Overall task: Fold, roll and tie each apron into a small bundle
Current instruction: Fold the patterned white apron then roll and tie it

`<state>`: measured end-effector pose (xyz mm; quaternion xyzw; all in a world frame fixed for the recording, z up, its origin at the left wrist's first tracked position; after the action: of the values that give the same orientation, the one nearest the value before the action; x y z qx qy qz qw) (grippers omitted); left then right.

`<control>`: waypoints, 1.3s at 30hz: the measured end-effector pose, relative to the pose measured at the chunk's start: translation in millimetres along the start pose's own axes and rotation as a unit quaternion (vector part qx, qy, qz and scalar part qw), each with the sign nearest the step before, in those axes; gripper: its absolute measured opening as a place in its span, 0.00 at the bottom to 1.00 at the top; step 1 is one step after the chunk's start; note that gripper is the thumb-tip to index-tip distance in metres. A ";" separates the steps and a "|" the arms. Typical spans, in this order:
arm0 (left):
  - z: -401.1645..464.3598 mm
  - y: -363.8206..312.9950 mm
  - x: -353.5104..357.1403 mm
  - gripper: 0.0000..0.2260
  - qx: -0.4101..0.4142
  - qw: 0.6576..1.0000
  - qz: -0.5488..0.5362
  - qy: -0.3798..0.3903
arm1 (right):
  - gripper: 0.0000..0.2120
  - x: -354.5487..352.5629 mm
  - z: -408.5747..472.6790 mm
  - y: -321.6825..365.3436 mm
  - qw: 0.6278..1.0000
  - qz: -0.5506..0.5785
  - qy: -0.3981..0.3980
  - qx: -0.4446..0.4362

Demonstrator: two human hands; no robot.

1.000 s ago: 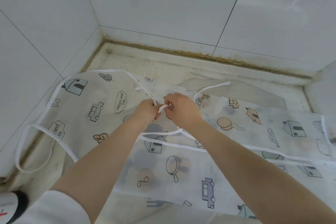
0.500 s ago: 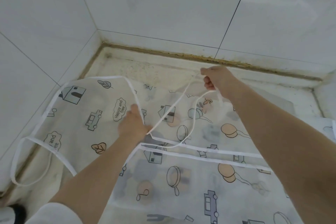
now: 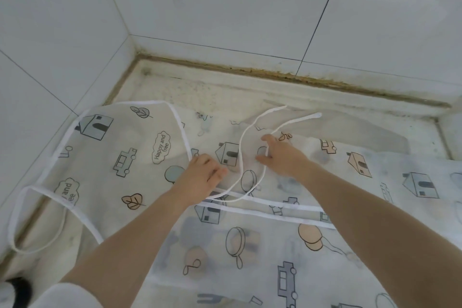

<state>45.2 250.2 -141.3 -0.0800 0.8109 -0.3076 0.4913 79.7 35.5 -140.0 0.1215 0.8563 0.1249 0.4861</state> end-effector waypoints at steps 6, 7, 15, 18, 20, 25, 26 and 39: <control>0.7 0.9 7.2 0.20 -0.005 0.999 0.047 0.024 | 0.22 7.5 -5.4 30.5 0.994 0.088 -0.012 -0.067; 0.3 1.2 7.0 0.22 -0.002 0.999 0.042 0.027 | 0.20 6.7 -5.1 36.9 0.991 0.122 -0.009 -0.060; -4.0 2.7 13.1 0.20 0.047 0.988 0.147 -0.002 | 0.27 -36.6 8.9 53.9 0.880 0.455 -0.108 -0.084; -2.0 8.1 16.6 0.14 0.019 0.990 0.133 -0.046 | 0.32 -34.4 0.9 40.6 0.930 0.350 -0.097 -0.053; 1.4 10.2 18.9 0.15 -0.005 0.989 0.134 -0.065 | 0.32 -22.9 -3.6 25.6 0.964 0.248 -0.090 -0.024; 8.7 7.8 25.0 0.15 -0.042 0.975 0.199 -0.094 | 0.12 1.7 -26.1 -5.9 0.991 0.033 -0.123 -0.052; 10.3 6.6 25.6 0.14 -0.045 0.972 0.209 -0.098 | 0.08 7.6 -34.4 -7.9 0.993 -0.007 -0.094 -0.068; 10.8 -5.4 23.7 0.24 -0.053 0.971 0.197 -0.124 | 0.21 45.7 -77.8 -7.3 0.977 -0.161 0.007 -0.143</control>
<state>41.5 231.1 -159.4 0.0178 0.7588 -0.1491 0.6338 -10.8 36.3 -140.5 -0.0897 0.8416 0.1669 0.5058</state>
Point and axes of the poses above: each hand's wrist, its own z-axis towards the middle knuckle, its own x-axis out of the palm, y = z × x, the point moved 3 cm from there along z, towards the middle knuckle, and after that the axes turned 4 degrees about -z, right-handed, at the moved point
